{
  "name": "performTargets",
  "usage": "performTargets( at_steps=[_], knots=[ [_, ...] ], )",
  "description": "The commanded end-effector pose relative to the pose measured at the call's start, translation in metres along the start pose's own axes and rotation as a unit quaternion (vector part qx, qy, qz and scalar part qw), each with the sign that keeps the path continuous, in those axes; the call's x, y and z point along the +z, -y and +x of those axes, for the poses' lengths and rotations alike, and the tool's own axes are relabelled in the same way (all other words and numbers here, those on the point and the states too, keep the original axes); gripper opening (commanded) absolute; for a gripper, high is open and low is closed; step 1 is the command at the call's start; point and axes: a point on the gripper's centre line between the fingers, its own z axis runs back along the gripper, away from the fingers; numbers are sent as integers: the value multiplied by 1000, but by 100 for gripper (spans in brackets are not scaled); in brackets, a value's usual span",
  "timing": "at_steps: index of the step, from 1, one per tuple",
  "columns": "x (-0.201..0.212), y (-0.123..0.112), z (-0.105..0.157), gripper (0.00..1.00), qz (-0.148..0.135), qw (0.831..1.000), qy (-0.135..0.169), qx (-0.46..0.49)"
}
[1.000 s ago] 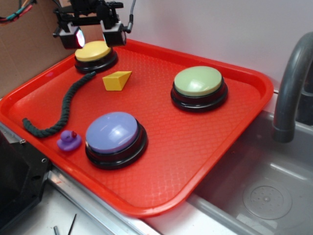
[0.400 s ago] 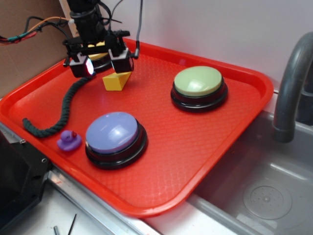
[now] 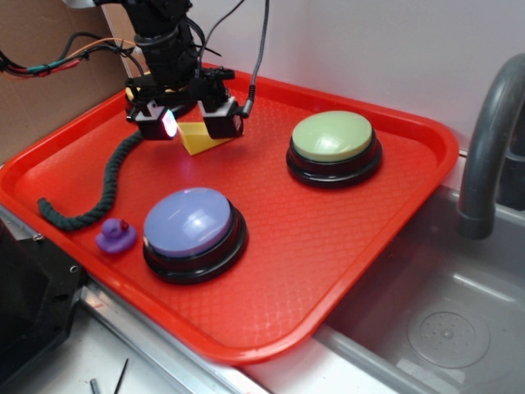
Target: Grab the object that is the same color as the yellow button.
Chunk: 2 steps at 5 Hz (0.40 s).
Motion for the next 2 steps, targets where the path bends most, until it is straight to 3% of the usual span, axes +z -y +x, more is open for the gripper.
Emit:
performTargets(
  at_steps=[1, 2],
  knots=[
    [3, -19, 13, 100, -20, 996, 2, -92],
    [8, -26, 16, 100, -18, 989, 8, -148]
  ],
)
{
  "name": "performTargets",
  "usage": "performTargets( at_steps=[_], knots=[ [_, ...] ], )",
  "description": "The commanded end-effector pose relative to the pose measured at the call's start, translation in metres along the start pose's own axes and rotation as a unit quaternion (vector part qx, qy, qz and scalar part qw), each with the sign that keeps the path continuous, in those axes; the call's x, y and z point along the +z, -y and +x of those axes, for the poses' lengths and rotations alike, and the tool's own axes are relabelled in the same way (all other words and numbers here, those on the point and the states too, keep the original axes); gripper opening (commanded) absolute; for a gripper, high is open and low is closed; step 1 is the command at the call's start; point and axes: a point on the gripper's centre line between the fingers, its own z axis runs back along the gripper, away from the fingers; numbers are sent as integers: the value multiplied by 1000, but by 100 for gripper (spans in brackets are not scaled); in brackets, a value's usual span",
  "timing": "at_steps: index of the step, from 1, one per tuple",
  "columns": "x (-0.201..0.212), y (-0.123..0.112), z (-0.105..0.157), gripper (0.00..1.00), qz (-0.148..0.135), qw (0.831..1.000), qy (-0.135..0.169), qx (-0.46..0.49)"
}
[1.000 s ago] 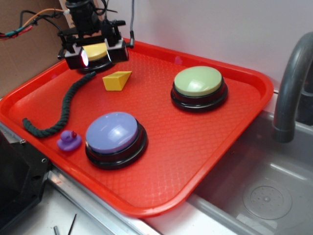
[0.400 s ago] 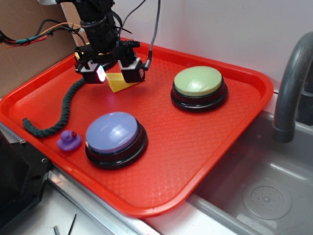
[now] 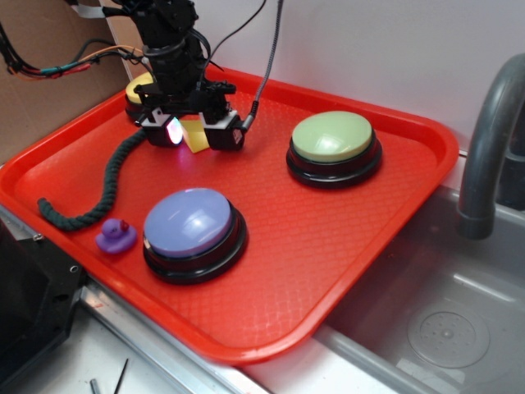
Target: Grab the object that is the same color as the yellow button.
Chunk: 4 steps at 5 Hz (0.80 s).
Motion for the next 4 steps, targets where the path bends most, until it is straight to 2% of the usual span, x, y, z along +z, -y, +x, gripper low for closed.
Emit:
performTargets(
  at_steps=[1, 2, 3, 4],
  knots=[
    [54, -12, 5, 100, -2, 993, 18, -114],
    [84, 1, 9, 100, 5, 985, 35, -170],
    [73, 10, 27, 100, 8, 969, 6, -247],
    [49, 6, 33, 100, 16, 967, -10, -256]
  ],
)
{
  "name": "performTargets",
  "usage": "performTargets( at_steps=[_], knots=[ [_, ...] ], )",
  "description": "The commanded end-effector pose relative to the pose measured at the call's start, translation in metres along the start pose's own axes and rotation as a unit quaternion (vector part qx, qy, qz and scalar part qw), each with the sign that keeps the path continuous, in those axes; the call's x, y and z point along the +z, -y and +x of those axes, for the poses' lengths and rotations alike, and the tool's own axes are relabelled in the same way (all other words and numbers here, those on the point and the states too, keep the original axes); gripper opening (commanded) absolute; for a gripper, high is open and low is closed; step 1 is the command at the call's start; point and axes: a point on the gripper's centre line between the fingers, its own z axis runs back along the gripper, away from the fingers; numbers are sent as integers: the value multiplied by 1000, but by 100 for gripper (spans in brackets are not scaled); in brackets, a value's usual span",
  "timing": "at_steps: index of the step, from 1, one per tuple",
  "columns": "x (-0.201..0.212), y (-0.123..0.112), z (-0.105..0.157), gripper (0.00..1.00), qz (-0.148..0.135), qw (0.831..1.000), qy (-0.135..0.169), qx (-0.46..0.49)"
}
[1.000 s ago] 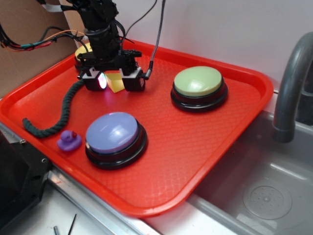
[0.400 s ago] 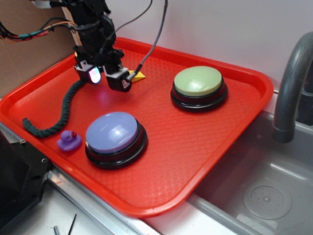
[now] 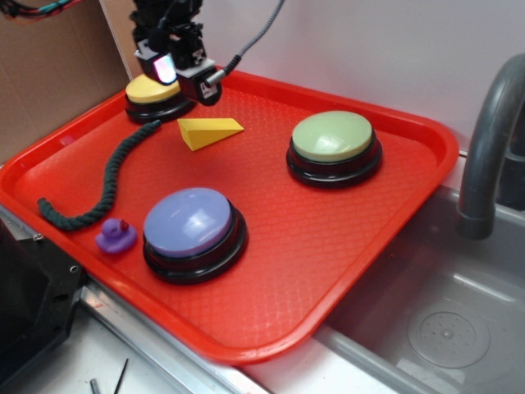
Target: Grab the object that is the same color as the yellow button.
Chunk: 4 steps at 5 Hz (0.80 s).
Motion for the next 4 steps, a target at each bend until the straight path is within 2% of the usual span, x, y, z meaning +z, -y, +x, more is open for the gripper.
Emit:
performTargets(
  at_steps=[1, 2, 3, 4],
  knots=[
    [-31, -14, 13, 100, 14, 1000, -19, -11],
    [-44, -8, 4, 100, 28, 999, -36, -14],
    [-52, -12, 1, 100, 41, 998, -44, -21],
    [-51, -13, 0, 0, 44, 998, -35, -7]
  ],
)
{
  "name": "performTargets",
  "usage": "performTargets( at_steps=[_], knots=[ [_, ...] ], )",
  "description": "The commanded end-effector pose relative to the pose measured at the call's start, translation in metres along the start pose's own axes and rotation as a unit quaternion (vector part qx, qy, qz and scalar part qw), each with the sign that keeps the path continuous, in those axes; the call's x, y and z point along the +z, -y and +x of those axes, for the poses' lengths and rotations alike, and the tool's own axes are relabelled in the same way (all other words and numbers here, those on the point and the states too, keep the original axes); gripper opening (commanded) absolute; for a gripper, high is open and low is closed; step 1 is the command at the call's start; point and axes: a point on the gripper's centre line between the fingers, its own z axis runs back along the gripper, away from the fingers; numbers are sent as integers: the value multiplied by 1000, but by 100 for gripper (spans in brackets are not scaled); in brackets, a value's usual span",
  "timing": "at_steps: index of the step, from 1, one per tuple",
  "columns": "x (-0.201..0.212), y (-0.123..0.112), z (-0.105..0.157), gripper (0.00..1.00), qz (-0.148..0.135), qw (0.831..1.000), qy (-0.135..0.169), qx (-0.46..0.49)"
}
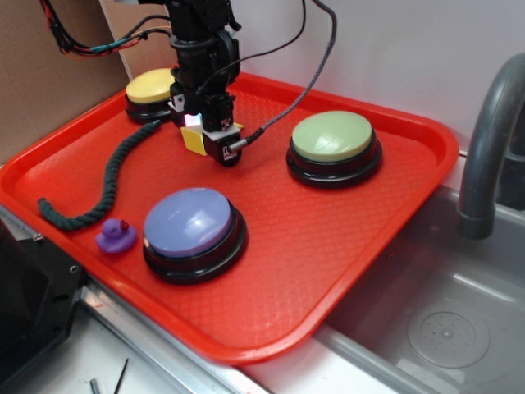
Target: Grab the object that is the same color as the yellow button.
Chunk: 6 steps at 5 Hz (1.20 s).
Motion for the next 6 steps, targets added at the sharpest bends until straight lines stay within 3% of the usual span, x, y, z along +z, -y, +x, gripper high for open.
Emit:
performTargets(
  at_steps=[1, 2, 3, 4, 5, 6],
  knots=[
    [11, -16, 1, 0, 6, 999, 19, 26],
    [44, -22, -14, 0, 9, 996, 30, 85],
    [89, -38, -50, 0, -18, 979, 86, 185],
    [137, -41, -71, 0, -20, 976, 99, 195],
    [186, -23, -70, 0, -35, 982, 122, 139],
    [203, -16, -71, 0, -28, 984, 121, 127]
  ],
)
